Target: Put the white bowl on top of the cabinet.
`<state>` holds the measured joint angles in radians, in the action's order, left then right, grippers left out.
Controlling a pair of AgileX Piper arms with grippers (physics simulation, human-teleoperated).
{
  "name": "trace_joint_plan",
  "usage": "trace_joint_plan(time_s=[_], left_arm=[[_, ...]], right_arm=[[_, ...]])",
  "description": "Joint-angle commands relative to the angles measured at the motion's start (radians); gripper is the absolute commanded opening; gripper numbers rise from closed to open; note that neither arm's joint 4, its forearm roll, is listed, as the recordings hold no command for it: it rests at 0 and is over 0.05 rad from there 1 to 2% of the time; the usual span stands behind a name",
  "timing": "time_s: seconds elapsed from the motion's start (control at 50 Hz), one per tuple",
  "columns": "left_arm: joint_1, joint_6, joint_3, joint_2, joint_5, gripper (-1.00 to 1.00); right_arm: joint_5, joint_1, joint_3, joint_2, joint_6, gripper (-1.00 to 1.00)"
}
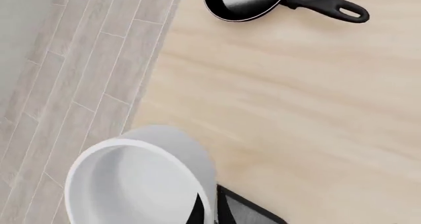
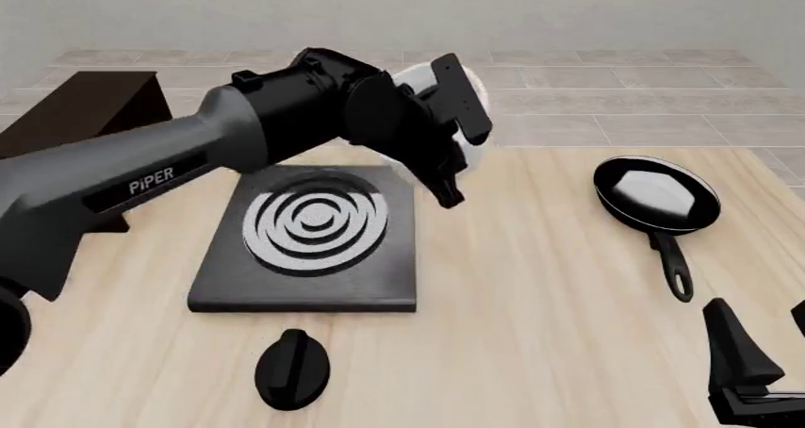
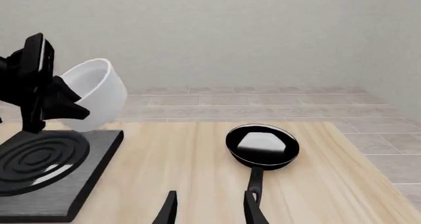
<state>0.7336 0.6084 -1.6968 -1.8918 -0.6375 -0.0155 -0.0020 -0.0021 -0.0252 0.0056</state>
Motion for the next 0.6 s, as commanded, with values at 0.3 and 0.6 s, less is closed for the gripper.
trace_joint_plan(time_s=[0.3,0.6], left_arm=[[-0.247,-0.019,0.086,0.156,0.098,-1.0],[-0.398,-0.075,0.027,0.148,0.124,-1.0]], right_arm=[[0.0,0.0,0.0,0.0,0.0,1.0],[0.0,0.0,0.0,0.0,0.0,1.0]])
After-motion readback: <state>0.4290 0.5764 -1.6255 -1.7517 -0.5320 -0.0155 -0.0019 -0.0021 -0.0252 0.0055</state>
